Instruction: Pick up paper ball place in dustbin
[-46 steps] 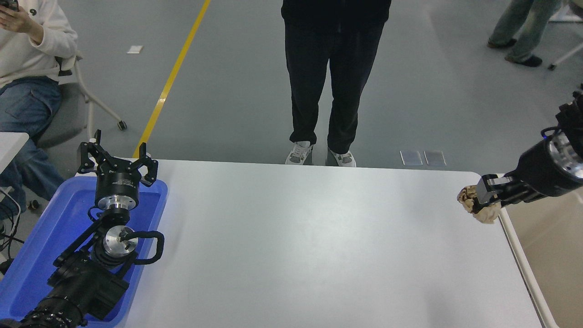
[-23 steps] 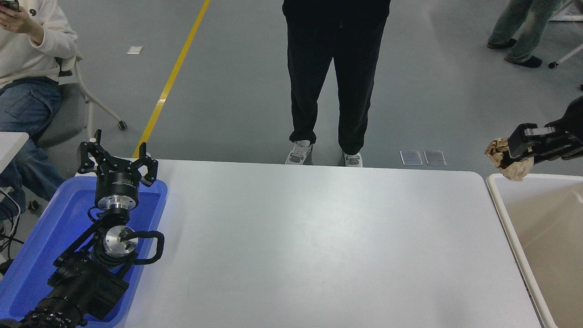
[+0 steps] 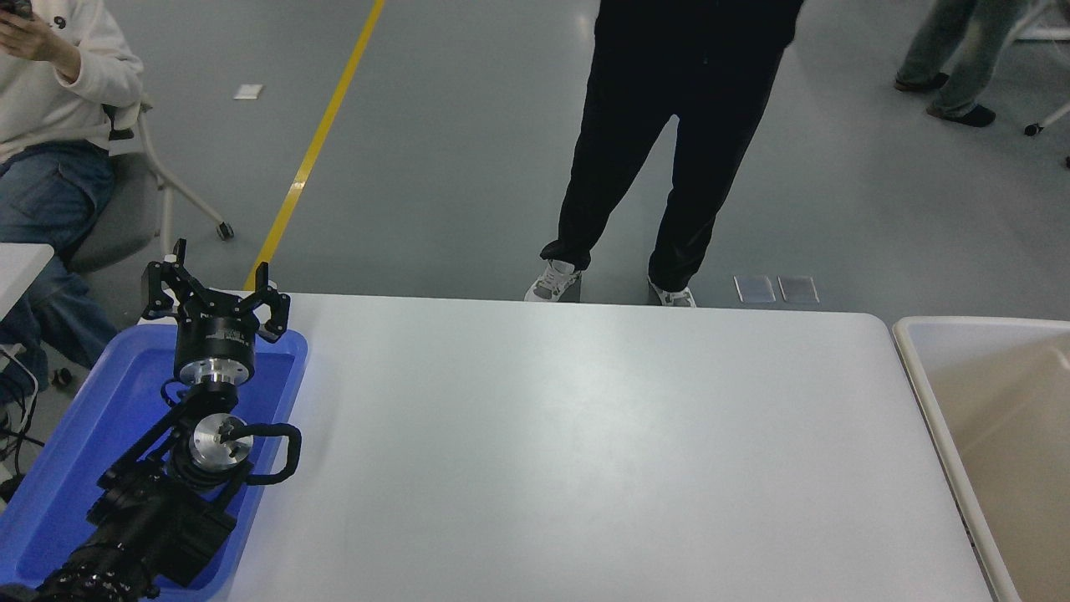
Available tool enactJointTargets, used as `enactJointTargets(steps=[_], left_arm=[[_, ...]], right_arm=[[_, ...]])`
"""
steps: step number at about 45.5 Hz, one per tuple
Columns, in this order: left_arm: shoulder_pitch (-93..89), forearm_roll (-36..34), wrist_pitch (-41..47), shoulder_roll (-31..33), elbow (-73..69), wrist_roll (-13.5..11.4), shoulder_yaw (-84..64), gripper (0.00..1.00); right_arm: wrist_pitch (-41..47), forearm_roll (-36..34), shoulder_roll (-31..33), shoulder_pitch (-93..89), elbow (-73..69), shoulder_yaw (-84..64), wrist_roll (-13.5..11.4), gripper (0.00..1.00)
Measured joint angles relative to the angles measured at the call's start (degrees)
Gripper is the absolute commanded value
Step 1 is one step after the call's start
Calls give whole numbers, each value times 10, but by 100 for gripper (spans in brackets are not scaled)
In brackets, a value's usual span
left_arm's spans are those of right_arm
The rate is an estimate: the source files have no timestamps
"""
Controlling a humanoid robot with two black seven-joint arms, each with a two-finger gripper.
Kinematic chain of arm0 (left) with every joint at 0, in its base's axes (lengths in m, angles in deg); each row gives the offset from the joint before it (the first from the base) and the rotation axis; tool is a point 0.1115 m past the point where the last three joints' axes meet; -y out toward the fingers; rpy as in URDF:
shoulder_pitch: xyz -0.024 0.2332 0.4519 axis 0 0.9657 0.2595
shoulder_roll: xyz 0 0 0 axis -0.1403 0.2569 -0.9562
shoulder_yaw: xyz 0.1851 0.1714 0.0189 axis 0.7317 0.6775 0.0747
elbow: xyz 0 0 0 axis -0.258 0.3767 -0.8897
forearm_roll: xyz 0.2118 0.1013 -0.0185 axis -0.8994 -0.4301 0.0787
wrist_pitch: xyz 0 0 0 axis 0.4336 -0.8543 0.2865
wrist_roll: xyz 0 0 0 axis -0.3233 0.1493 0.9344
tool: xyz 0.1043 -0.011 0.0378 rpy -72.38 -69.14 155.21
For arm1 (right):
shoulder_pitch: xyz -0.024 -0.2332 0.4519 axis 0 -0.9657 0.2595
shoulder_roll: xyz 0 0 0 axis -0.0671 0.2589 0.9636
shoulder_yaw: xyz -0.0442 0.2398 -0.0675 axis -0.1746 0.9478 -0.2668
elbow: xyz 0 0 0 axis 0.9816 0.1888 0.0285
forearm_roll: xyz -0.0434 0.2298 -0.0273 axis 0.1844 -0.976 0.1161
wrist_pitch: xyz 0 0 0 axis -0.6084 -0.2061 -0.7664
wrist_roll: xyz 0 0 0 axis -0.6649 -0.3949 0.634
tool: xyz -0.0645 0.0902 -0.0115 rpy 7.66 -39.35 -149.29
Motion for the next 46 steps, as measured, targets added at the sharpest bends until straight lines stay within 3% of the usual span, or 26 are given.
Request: enactJointTargets(steps=[8, 15, 25, 31, 46], left_arm=[[0, 0, 0, 0, 0, 0, 0, 99], [0, 0, 0, 0, 0, 0, 0, 99], [0, 0, 0, 0, 0, 0, 0, 99], [0, 0, 0, 0, 0, 0, 0, 99], [0, 0, 0, 0, 0, 0, 0, 99]], right_arm=[[-82, -104, -38, -163, 98, 95, 2, 0], [-105, -148, -99, -340, 222, 228, 3, 0], [-81, -169, -215, -522, 414, 373, 7, 0], [-63, -178, -283, -605, 508, 428, 23, 0], [-47, -185, -362, -723, 592, 505, 45, 0]])
